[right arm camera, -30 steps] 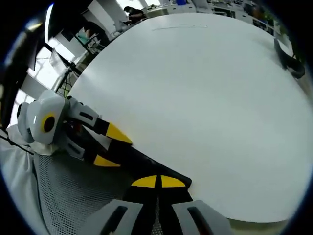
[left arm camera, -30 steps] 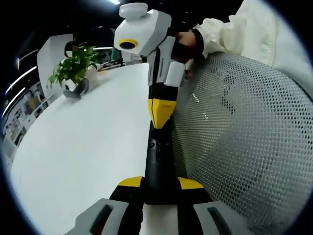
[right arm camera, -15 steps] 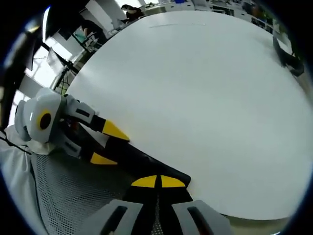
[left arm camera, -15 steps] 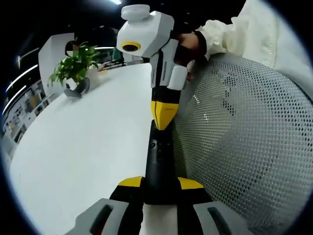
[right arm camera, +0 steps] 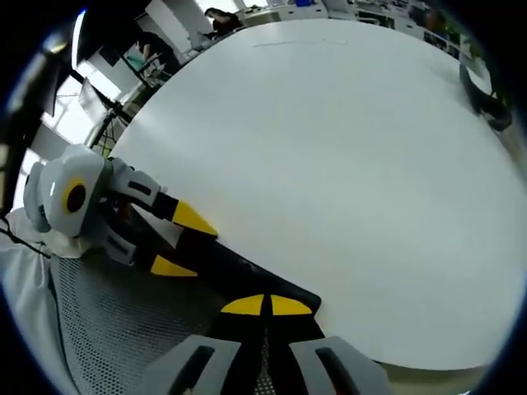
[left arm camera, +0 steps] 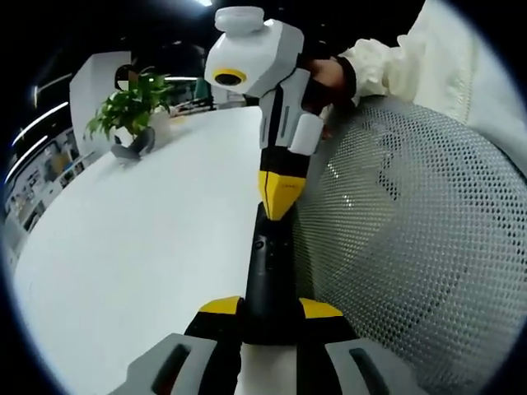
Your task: Press the specified remote control buttons in sequence, fully releasing each button before pressing the next.
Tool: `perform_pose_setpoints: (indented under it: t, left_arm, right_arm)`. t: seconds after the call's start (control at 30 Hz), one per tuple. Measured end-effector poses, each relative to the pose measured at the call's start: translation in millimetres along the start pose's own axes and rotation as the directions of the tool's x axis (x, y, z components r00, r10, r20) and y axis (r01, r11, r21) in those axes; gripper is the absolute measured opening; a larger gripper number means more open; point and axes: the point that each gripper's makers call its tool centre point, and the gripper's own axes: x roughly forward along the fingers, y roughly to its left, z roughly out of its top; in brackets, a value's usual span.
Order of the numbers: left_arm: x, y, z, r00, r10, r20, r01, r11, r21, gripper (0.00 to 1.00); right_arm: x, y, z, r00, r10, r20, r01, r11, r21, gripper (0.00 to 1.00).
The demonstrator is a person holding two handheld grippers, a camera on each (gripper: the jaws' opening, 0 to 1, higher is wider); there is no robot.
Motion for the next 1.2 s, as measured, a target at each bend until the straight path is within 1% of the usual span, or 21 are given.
perform_pose_setpoints:
  t: [0.17,0.3,0.4,0.5,0.6,0.67,0.77,0.83,0.9,0.93,0.97,1.0,1.03,1.07,1.13,1.2]
  left_arm:
    - [0,0.1,0.0,1.000,0.000,0.000,0.000,1.000,-0.003,0.25]
    - [0,0.3,0.5,1.000,-0.002,0.001,0.002,1.000,-0.002,0.25]
    - [1,0.1,0.7,1.000,-0.002,0.002,0.002,1.000,0.003,0.25]
    - [1,0.2,0.7,1.000,0.000,0.002,0.000,1.000,0.008,0.25]
    - [1,0.0,0.7,1.000,0.000,0.002,0.000,1.000,0.011,0.25]
    - [1,0.3,0.6,1.000,-0.001,0.001,0.001,1.000,0.013,0.25]
    - [1,0.0,0.8,1.000,-0.002,0.001,0.002,1.000,0.017,0.25]
    - [1,0.0,0.8,1.000,-0.002,0.000,0.002,1.000,0.019,0.25]
    - [1,0.1,0.7,1.000,-0.001,0.000,0.001,1.000,0.020,0.25]
    - [1,0.1,0.7,1.000,-0.001,0.001,0.001,1.000,0.019,0.25]
    - [1,0.2,0.7,1.000,-0.001,0.002,0.001,1.000,0.017,0.25]
    - [1,0.2,0.7,1.000,0.000,0.006,0.000,1.000,0.016,0.25]
    - [1,0.4,0.6,1.000,0.000,0.007,0.000,1.000,0.018,0.25]
    - [1,0.5,0.6,1.000,0.000,0.007,0.000,1.000,0.017,0.25]
    - [1,0.1,0.9,1.000,-0.002,0.008,0.002,1.000,0.014,0.25]
    - [0,0.0,1.2,1.000,-0.002,0.006,0.002,1.000,0.016,0.25]
  right_arm:
    - [-1,0,0.4,1.000,-0.002,-0.002,0.002,1.000,-0.024,0.00]
    - [-1,-1,0.8,1.000,0.005,-0.003,-0.005,1.000,-0.006,0.00]
    - [-1,-1,1.2,1.000,-0.007,-0.004,0.006,1.000,-0.029,0.00]
    - [-2,-2,4.2,0.999,-0.034,0.011,0.035,0.996,-0.078,0.00]
    - [-2,0,6.4,0.999,-0.028,0.016,0.029,0.996,-0.084,0.00]
    - [-2,-1,10.1,0.999,-0.034,0.031,0.037,0.995,-0.093,0.00]
    - [-2,-1,14.8,0.999,-0.026,0.044,0.030,0.996,-0.081,0.00]
    - [2,-2,18.2,0.998,-0.011,0.055,0.015,0.998,-0.057,0.00]
    - [8,7,22.1,0.997,0.035,0.068,-0.033,0.999,-0.029,0.00]
    - [11,11,21.6,0.997,0.052,0.061,-0.050,0.998,-0.024,0.00]
    - [14,11,19.7,0.998,0.045,0.046,-0.044,0.999,-0.024,0.00]
    - [12,8,23.2,0.998,0.024,0.065,-0.022,0.999,-0.032,0.00]
    - [11,7,23.0,0.998,0.018,0.066,-0.016,0.999,-0.031,0.00]
    - [11,8,22.5,0.998,0.022,0.063,-0.020,0.999,-0.031,0.00]
    - [10,9,20.2,0.998,0.035,0.051,-0.035,0.999,-0.005,0.00]
    - [9,8,20.1,0.998,0.028,0.052,-0.028,1.000,-0.004,0.00]
